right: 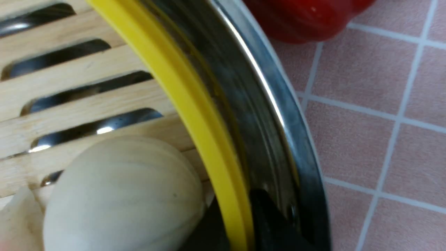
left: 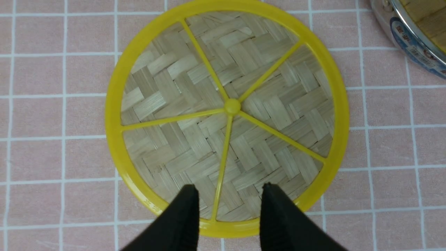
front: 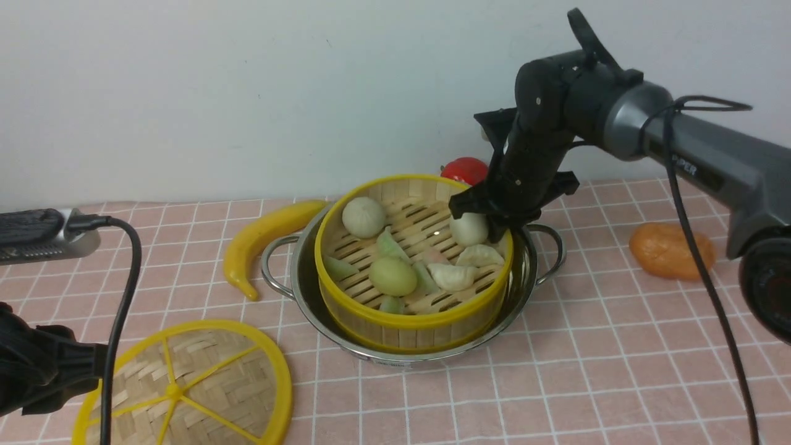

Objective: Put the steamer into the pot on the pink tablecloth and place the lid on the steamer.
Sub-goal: 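Place the bamboo steamer basket of food into the steel pot with the right gripper, then grasp the bamboo steamer lid lying on the table by its centre knob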

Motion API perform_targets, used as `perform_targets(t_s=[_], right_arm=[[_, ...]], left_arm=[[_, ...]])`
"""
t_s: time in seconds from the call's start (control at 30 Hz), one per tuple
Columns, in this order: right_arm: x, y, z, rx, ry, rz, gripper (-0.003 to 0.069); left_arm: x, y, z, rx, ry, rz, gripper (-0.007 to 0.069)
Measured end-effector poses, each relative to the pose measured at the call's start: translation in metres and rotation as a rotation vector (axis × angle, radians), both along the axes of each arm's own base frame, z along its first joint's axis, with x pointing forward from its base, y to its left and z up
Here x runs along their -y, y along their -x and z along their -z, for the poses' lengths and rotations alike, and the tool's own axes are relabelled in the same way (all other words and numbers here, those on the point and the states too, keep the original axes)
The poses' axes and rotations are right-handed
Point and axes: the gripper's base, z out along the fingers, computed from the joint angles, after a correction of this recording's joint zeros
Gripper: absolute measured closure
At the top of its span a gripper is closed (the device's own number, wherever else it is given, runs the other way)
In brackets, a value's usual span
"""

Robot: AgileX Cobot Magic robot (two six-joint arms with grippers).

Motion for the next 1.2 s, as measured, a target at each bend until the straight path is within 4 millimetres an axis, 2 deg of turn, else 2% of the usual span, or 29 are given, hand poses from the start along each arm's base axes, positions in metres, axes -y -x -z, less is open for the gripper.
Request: perform_targets(t_s=[0.43, 0.63, 0.87, 0.97, 1.07, 1.1, 1.17, 1.2], right_arm=[[0.000, -0.001, 0.002, 0.004, -0.003, 0.001, 0.0594], [-0.002, 0.000, 0.001, -0.007, -0.019, 0.005, 0.0508], [-0.003, 0.001, -0.007, -0.017, -0.043, 0.018, 0.0344], [-0.004, -0.001, -0.016, 0.012, -0.057, 0.018, 0.0302], [-0.006, -0.004, -0.042, 0.081, -0.088, 0.016, 0.0265], [-0.006, -0.004, -0.043, 0.083, -0.089, 0.016, 0.0265], [-0.005, -0.002, -0.076, 0.159, -0.122, 0.010, 0.0255], [-0.004, -0.001, -0.082, 0.172, -0.125, 0.007, 0.0255]], left_arm=[[0.000, 0.000, 0.000, 0.000, 0.000, 0.001, 0.0382], [0.000, 0.000, 0.000, 0.000, -0.002, 0.005, 0.0382], [0.000, -0.001, 0.000, 0.010, -0.004, 0.004, 0.0382], [0.000, -0.003, -0.001, 0.031, -0.007, 0.002, 0.0382], [-0.001, -0.009, 0.001, 0.043, -0.008, -0.003, 0.0382], [-0.001, -0.010, 0.001, 0.042, -0.008, -0.003, 0.0382], [-0.002, -0.019, 0.009, 0.020, -0.007, -0.006, 0.0382], [-0.003, -0.021, 0.011, 0.016, -0.006, -0.007, 0.0382]])
